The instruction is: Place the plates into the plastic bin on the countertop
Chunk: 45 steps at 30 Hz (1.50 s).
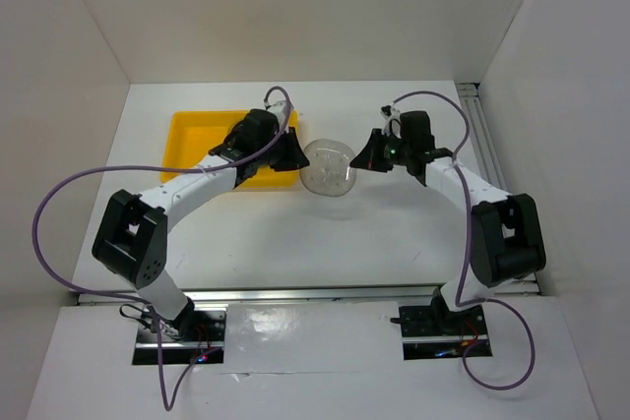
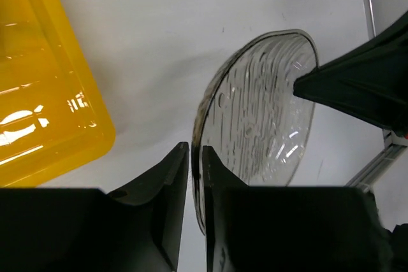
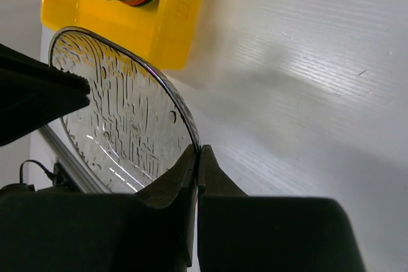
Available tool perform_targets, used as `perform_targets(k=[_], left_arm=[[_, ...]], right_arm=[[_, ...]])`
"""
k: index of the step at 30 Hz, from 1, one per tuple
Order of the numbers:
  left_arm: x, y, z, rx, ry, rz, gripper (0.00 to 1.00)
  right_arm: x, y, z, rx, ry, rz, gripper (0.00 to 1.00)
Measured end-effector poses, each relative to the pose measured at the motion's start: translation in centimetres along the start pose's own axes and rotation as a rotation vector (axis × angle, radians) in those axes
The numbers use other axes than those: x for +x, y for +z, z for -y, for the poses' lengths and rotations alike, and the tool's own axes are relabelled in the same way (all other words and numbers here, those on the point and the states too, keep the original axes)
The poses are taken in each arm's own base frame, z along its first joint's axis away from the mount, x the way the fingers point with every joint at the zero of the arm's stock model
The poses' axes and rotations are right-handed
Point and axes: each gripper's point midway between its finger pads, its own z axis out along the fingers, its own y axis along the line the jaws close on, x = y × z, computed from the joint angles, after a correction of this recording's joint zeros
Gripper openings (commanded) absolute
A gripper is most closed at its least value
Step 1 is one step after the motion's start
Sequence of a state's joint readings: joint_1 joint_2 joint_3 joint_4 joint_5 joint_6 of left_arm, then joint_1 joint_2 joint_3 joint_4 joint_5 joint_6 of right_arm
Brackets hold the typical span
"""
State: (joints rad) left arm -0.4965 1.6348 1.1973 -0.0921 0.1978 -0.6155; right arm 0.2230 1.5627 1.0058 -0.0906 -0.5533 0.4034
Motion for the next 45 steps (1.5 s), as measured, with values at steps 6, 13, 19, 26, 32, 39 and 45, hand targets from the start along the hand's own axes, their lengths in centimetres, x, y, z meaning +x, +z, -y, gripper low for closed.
perform_targets(k=[6,13,19,26,32,39,45], left_arm=[[-0.4,0.1,-0.3,-0.032,-0.027,0.027,0.00],[-2.3,-1.2,-6.5,-0.232,-0.141,0.080,0.00],[-8.1,-5.2,-16.2,-0.335,-0.391,0.251,0.00],[-9.4,-6.6,-19.0,-0.343,-0.545,0.327,0.00],[-8.7,-6.3,-20.1,-0.377,-0.678,0.379,0.00],[-8.3,-5.6,-21.0,-0.438,-0.764,0.417,0.02],[-8.9,-3.9,-21.7,-0.441,-0.769,0.403,0.61]], right_arm=[[-0.4,-1.1,-1.3,-0.017,-0.006,0.028,1.00],[-0.8,-2.9,0.6,0.087,0.003,0.108,1.00],[3.7,-3.2,5.5,0.183,0.097,0.048,1.00],[6.5,-2.5,6.8,0.185,0.126,-0.010,1.00],[5.8,-2.3,6.5,0.166,0.105,0.015,1.00],[5.7,-2.1,6.2,0.157,0.096,0.019,1.00],[6.3,-2.1,5.8,0.151,0.088,0.010,1.00]])
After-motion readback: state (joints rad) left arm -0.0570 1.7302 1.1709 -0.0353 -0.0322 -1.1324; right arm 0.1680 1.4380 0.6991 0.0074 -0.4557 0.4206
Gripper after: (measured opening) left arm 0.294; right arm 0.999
